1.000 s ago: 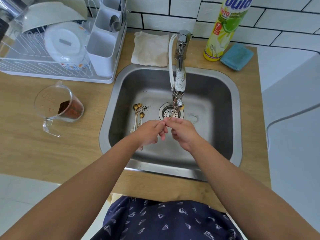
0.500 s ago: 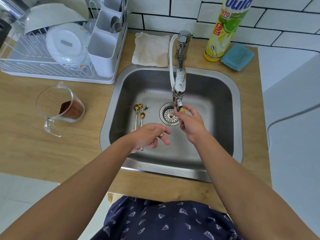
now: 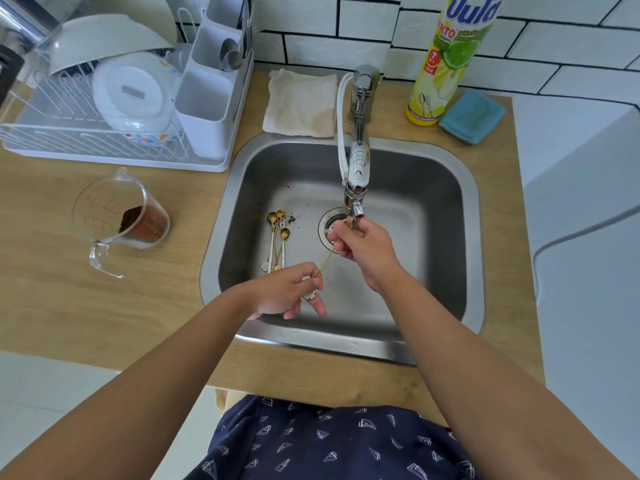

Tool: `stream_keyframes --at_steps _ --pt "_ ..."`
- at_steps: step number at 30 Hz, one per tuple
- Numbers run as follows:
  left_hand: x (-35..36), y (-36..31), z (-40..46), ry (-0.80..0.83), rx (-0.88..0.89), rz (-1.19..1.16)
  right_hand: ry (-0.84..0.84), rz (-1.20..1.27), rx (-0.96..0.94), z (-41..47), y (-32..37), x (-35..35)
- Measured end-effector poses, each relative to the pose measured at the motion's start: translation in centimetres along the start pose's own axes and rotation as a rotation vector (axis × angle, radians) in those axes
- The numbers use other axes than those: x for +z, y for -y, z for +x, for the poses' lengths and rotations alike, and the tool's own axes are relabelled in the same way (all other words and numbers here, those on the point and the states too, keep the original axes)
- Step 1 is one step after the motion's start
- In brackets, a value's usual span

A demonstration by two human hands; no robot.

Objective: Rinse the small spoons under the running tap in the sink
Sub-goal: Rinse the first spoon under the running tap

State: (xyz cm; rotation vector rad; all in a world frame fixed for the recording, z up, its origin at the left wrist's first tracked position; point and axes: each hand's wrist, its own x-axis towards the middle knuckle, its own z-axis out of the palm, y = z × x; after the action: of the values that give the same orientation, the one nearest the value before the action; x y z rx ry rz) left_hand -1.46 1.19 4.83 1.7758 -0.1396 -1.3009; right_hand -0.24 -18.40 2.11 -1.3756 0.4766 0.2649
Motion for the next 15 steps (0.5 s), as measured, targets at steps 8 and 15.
stream_keyframes --at_steps 8,15 --pt "-0.07 -0.30 0.33 0.024 -0.015 0.002 -0.006 -0.035 -0.018 -0.28 0.15 -0.44" --pt "0.01 -0.04 0.41 -0.050 -0.066 -0.040 0.060 0.052 0.049 -0.46 -0.33 -0.54"
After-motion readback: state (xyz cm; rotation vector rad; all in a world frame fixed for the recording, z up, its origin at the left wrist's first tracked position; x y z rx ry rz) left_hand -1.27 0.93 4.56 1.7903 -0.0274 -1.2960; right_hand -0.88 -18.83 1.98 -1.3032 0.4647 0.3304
